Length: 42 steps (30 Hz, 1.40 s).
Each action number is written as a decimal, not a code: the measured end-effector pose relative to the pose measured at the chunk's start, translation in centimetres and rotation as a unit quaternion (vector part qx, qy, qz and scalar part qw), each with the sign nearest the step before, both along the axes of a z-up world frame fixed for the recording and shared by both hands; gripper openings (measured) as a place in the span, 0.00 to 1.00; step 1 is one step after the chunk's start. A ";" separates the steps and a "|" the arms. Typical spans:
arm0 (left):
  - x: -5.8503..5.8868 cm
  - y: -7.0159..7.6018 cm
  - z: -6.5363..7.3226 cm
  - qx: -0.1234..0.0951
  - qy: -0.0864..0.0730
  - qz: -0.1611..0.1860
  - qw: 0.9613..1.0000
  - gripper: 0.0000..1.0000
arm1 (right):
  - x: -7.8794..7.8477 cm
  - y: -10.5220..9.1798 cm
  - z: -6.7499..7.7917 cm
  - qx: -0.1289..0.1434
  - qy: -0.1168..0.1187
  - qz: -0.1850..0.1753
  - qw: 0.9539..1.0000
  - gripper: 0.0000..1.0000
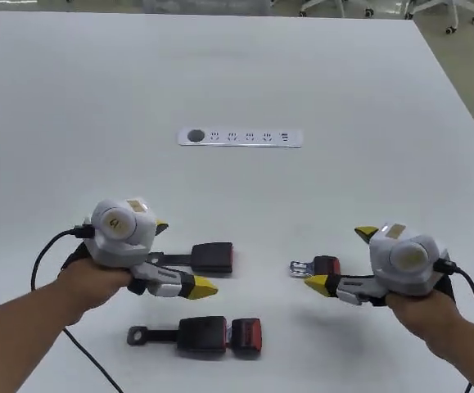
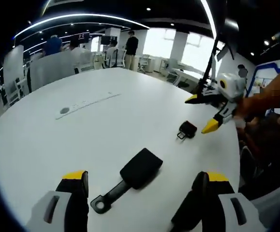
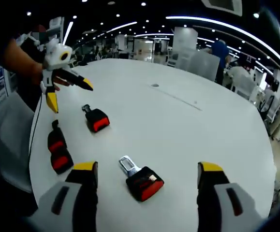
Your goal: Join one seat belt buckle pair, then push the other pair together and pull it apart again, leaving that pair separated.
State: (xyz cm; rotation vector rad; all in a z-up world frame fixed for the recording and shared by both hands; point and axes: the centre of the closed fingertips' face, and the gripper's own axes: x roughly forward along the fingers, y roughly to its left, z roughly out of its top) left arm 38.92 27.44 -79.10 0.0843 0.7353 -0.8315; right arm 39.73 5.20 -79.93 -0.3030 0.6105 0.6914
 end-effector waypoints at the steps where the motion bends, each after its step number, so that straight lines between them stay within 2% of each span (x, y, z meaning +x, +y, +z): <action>1: -0.2 0.1 0.3 -0.003 -0.003 0.004 1.000 1.00 | -0.3 0.2 0.4 0.005 -0.004 -0.010 1.000 0.89; 3: -0.8 0.3 1.3 -0.017 -0.012 0.021 1.000 1.00 | -0.6 0.6 1.0 0.017 -0.015 -0.016 1.000 0.92; 5: -1.0 1.0 1.7 -0.017 -0.025 0.046 0.998 1.00 | -1.1 0.7 1.4 0.015 -0.022 -0.026 0.999 0.95; 6: -1.0 1.6 2.1 -0.017 -0.042 0.068 0.997 1.00 | -1.4 0.8 1.4 0.018 -0.020 -0.031 0.999 0.95; 8: -1.7 2.1 3.0 -0.028 -0.054 0.091 0.994 1.00 | -2.2 0.9 1.6 0.030 -0.018 -0.043 0.998 0.96; 11: -2.8 2.9 3.4 -0.033 -0.053 0.105 0.992 1.00 | -3.3 1.0 2.1 0.043 -0.022 -0.058 0.997 0.96; 13: -3.7 3.3 3.9 -0.055 -0.047 0.120 0.990 1.00 | -3.9 1.0 2.8 0.052 -0.036 -0.070 0.996 0.96; 15: -4.4 4.2 4.4 -0.053 -0.056 0.134 0.988 1.00 | -4.4 1.1 3.3 0.065 -0.045 -0.079 0.994 0.96; 17: -5.2 4.9 4.8 -0.061 -0.056 0.147 0.986 1.00 | -5.1 1.2 3.6 0.070 -0.051 -0.081 0.993 0.96; 19: -5.9 5.6 5.3 -0.065 -0.064 0.156 0.984 1.00 | -5.7 1.2 3.6 0.075 -0.050 -0.084 0.992 0.96; 23: -7.7 6.4 6.3 -0.070 -0.073 0.154 0.983 1.00 | -7.0 1.7 4.8 0.099 -0.063 -0.081 0.990 0.98; 27: -9.4 6.8 7.1 -0.079 -0.088 0.138 0.983 1.00 | -8.4 1.9 5.8 0.104 -0.074 -0.066 0.990 1.00; 29: -10.3 7.1 7.5 -0.078 -0.095 0.132 0.984 1.00 | -9.1 1.8 6.5 0.108 -0.086 -0.051 0.989 1.00; 32: -11.5 7.5 7.9 -0.068 -0.104 0.114 0.986 1.00 | -10.2 1.3 7.0 0.109 -0.084 -0.048 0.989 1.00; 34: -12.2 8.0 8.6 -0.070 -0.106 0.112 0.986 1.00 | -10.9 1.1 7.6 0.122 -0.092 -0.045 0.987 1.00; 37: -13.1 8.0 9.4 -0.079 -0.108 0.107 0.985 1.00 | -11.7 1.1 7.7 0.117 -0.089 -0.032 0.989 1.00; 40: -14.0 7.6 9.5 -0.076 -0.101 0.085 0.988 1.00 | -12.3 1.1 7.4 0.118 -0.080 -0.017 0.990 1.00; 42: -14.1 7.7 9.4 -0.071 -0.100 0.077 0.989 1.00 | -12.9 1.5 7.2 0.112 -0.074 0.009 0.991 1.00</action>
